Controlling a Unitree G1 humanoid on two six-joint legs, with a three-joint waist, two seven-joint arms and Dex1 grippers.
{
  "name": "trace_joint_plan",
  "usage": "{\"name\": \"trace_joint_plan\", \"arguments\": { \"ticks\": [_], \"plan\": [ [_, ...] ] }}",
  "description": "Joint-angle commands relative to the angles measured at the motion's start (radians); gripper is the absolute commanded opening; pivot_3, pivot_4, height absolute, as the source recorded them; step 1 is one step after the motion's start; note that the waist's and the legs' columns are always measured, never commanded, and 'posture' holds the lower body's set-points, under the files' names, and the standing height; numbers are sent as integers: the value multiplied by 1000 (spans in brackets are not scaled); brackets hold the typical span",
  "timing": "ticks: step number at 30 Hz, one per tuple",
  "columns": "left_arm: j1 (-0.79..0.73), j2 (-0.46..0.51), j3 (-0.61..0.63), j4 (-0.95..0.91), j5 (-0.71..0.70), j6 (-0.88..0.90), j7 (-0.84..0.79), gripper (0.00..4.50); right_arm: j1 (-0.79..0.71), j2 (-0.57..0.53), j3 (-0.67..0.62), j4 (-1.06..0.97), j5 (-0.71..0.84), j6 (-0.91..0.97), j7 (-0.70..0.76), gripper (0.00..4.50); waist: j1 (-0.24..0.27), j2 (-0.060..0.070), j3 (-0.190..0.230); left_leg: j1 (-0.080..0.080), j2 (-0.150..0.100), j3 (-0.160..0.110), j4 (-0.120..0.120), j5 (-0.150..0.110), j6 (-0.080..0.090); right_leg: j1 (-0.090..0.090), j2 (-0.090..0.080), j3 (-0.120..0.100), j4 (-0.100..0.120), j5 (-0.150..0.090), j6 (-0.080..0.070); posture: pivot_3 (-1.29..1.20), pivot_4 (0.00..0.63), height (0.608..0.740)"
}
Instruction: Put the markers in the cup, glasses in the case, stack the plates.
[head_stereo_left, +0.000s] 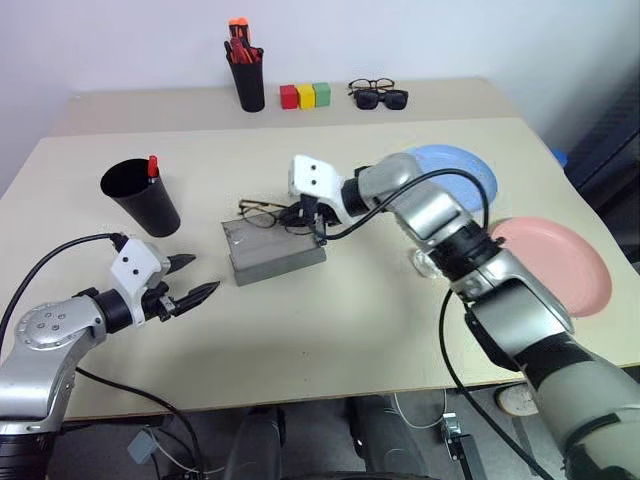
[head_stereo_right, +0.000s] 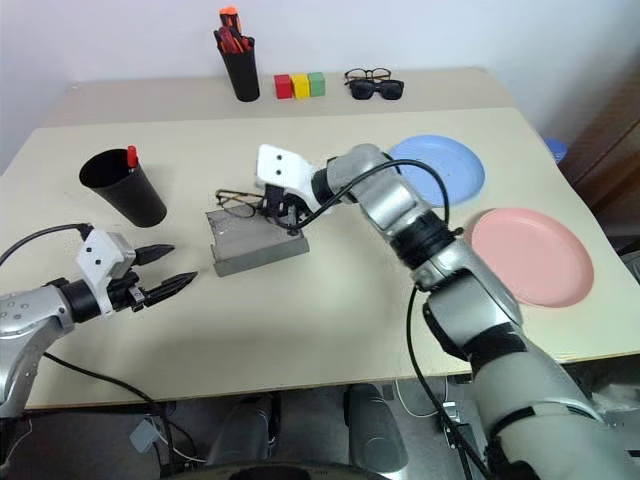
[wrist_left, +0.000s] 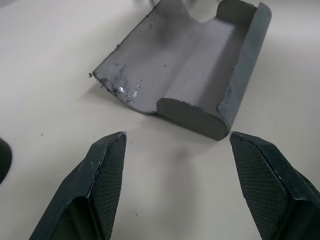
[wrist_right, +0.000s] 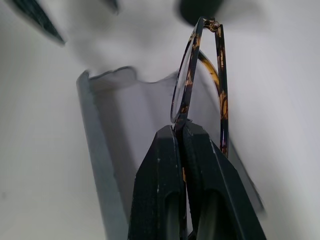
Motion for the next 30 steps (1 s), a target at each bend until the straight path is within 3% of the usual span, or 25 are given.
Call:
{"name": "trace_joint_plan", "arguments": {
  "ticks": [1,8,11,15,18,19,24,30],
  "plan": [
    [36,-4,51,-70,-12,11,29,3362,-64,58,-15,181,-56,-187,92,36,1,0,0,0,0,-1,-1,0,0,0,0,0,0,0,0,0,150,740],
    [87,-17,70,-123,-19,26,56,3362,-95,113,-46,391,-135,-312,166,36,-1,1,0,1,0,-1,-2,0,0,-1,0,0,1,0,0,0,150,740],
    [72,-19,63,-120,-20,30,61,3362,-102,126,-77,413,-145,-324,181,1033,-1,1,0,1,0,-1,-2,0,0,-1,1,0,1,0,0,0,150,740],
    [3,-24,51,-98,-35,42,69,3362,-126,134,-155,409,-131,-310,114,3015,0,1,0,1,0,-1,-2,0,0,-1,1,0,1,0,0,0,150,740],
    [-80,-37,44,-63,-65,77,86,3362,-130,115,-205,360,-120,-299,104,3015,0,1,0,1,0,-1,-2,0,-1,-1,1,0,2,0,0,0,150,740],
    [-139,-48,30,-38,-88,126,105,3362,-108,93,-229,293,-105,-282,105,3015,3,1,1,1,0,-1,-2,0,-1,0,1,0,2,0,0,0,150,740],
    [-422,-123,-129,127,33,165,230,1010,153,-55,-329,-227,-34,-68,66,3079,26,0,0,1,-2,-5,0,0,-1,2,0,-3,2,0,0,0,150,740],
    [-719,-246,-258,418,90,289,285,1010,557,-207,-457,-839,17,253,-88,3079,42,0,0,-1,-3,-6,2,0,-1,2,0,-4,2,0,1,0,150,740]
  ]
}}
